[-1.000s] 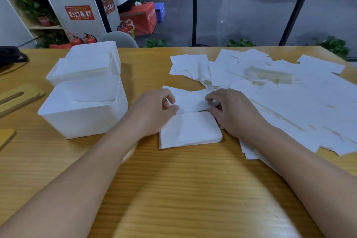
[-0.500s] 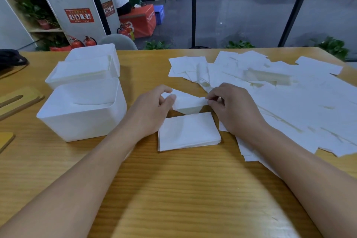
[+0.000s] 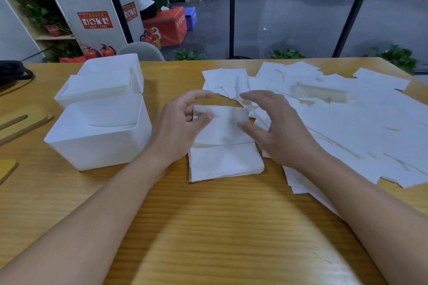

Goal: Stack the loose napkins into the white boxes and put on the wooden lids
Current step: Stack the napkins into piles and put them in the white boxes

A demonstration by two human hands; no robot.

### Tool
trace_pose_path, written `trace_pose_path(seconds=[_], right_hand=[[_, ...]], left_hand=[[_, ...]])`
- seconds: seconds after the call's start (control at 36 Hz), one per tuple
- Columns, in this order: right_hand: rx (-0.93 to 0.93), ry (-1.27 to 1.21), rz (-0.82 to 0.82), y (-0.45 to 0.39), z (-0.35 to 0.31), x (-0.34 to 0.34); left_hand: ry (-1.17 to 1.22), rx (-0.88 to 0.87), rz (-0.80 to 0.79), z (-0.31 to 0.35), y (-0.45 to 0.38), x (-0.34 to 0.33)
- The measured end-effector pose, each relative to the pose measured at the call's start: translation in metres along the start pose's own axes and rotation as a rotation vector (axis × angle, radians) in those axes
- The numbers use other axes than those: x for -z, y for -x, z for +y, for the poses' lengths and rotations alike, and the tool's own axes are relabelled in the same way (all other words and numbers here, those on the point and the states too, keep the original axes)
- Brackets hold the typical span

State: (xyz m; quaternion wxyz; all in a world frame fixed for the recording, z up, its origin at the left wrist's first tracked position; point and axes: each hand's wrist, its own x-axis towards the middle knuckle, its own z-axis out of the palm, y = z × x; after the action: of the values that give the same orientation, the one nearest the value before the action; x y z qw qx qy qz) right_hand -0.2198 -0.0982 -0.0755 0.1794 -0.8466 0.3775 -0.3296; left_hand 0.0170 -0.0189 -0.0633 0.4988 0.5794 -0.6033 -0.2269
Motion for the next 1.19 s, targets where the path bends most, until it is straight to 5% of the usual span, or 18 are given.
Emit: trace_pose_path(seconds=[0.25,0.42,0.83,1.19], right_hand=[[-0.173,-0.269,0.016,-0.003,0.002,0.003],[-0.237,-0.435,-0.005,0.000,-0.003,0.010],[-0.171,-0.105,-0.193,0.006,0.007,-0.002],[-0.048,0.090,-0.203,-0.001,0.011,-0.014]], left_hand=[[-0.001,-0.045,-0.013,0.004,0.000,0.005],[-0.229,0.015,-0.055,0.000,-0.004,0.012],[-0.475,0.173,-0.343,-0.006,-0.002,0.019],[-0.483,0.135,-0.194,-0.018,-0.004,0.010]])
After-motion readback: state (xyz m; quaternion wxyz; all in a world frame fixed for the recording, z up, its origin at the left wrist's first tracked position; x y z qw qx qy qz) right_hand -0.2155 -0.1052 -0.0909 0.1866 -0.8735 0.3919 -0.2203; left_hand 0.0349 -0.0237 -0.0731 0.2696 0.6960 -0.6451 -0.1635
